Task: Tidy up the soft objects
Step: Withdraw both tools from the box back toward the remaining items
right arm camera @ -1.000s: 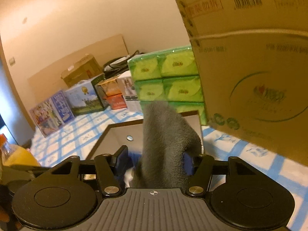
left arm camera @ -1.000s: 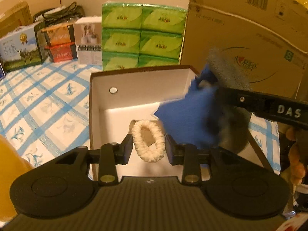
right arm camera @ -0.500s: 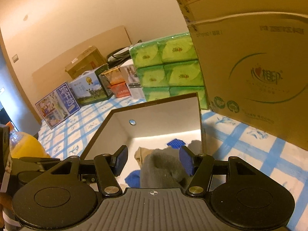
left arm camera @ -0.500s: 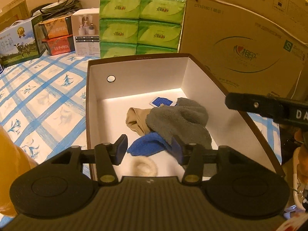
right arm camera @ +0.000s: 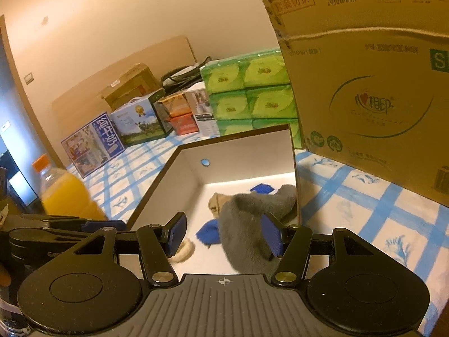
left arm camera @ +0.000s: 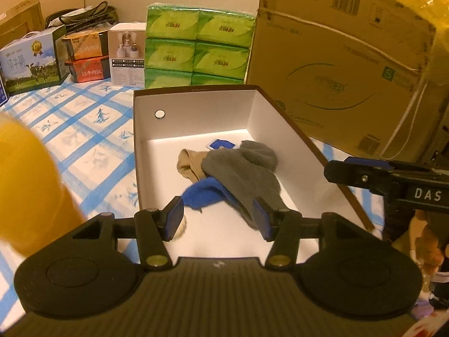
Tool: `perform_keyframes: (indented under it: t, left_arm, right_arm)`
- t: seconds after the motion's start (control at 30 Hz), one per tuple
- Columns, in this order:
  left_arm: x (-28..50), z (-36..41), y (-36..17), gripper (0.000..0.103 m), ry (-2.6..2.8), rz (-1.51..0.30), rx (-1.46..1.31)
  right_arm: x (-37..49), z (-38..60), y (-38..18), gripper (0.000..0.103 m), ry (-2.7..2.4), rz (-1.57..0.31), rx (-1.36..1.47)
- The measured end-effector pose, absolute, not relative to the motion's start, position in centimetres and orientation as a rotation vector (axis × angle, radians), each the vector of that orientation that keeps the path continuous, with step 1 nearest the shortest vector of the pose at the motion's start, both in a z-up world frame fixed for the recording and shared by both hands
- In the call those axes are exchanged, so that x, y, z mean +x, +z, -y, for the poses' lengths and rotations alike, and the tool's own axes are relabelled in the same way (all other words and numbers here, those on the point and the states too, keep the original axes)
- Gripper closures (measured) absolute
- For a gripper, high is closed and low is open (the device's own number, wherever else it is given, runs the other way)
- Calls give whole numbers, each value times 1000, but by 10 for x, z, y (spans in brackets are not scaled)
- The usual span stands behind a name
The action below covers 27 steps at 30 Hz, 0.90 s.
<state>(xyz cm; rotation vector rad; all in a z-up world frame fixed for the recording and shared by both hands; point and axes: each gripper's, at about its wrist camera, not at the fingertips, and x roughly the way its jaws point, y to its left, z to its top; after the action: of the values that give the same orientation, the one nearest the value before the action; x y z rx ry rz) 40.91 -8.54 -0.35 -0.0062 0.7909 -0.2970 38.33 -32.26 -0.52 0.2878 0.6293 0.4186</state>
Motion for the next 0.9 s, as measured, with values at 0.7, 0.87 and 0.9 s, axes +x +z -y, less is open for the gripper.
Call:
perform_keyframes:
  t: [0.7,0.87,0.9]
  left_arm:
    - [229,35,43,52,-246,-674,-28]
    - [192,25,46,52,-214,-674,-42]
    - [184,23,46,52,-209,-675,-48]
  right_arm:
    - [227,293,19,44,392,-612,339]
    - [198,283,21,44,423,-630,346]
    - [193,281,21,44,435,-635,344]
